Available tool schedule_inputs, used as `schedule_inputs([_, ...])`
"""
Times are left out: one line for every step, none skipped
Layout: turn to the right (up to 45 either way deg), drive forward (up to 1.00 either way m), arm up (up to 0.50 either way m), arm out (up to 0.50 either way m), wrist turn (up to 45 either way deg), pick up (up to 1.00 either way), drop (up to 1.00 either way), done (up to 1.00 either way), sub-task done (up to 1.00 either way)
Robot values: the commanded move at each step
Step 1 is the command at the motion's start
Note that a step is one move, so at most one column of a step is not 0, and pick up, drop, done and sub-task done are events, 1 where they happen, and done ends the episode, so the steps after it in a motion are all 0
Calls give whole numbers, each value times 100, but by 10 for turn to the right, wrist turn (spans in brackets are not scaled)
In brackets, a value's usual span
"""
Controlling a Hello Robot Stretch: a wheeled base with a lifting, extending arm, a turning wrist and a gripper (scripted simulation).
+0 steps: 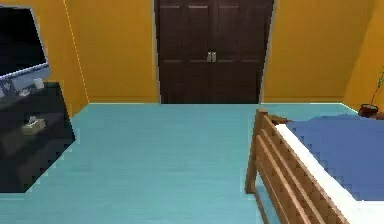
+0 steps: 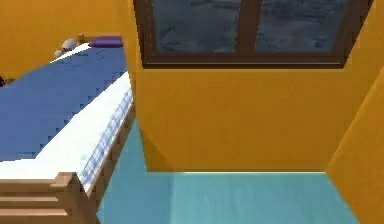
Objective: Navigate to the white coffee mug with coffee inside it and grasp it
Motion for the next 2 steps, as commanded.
schedule_inputs([-390,0,0,0,0,0,0,0,0])
schedule_inputs([0,100,0,0,0,0,0,0,0])
